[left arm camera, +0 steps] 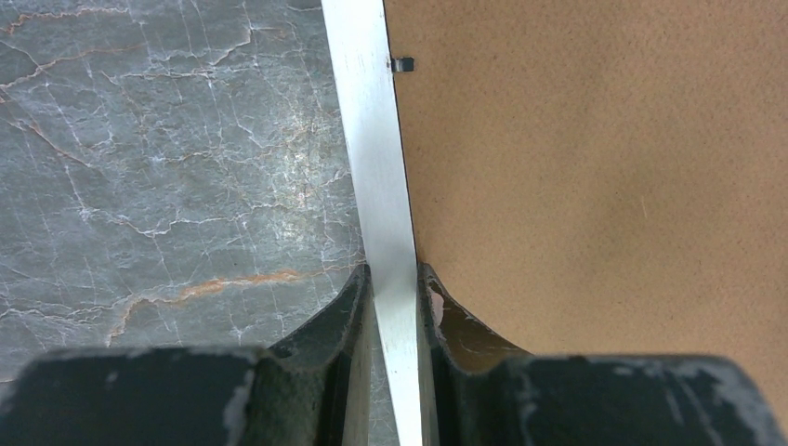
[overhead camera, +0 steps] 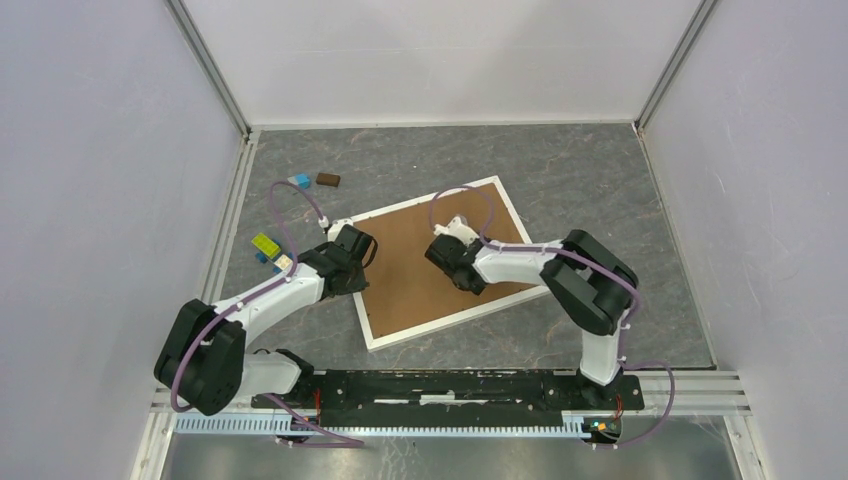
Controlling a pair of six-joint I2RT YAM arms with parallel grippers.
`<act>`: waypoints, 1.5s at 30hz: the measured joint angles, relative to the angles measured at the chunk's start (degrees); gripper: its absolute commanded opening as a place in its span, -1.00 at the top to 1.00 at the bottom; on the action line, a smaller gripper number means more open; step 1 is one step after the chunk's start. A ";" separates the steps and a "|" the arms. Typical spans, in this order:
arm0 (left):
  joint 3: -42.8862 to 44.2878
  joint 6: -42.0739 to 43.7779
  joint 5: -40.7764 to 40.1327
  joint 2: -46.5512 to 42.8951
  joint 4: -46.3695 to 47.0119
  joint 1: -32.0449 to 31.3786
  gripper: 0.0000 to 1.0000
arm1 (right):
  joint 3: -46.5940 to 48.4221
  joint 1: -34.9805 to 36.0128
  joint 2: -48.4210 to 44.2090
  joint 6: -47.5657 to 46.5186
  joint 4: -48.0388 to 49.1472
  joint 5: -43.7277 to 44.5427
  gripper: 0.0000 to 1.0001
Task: Put the photo into the frame
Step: Install the photo frame at the center of the board.
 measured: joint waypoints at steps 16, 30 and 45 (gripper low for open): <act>-0.17 0.00 0.04 -0.09 0.24 0.02 0.96 | 11.08 -30.60 -9.86 0.96 8.39 -42.88 0.02; -0.17 0.02 0.09 0.04 0.26 0.02 0.95 | 17.57 -36.59 1.46 -2.01 10.64 -54.71 0.41; -0.17 0.02 0.09 0.04 0.26 0.02 0.96 | 17.57 -36.59 3.30 -3.17 11.23 -54.62 0.49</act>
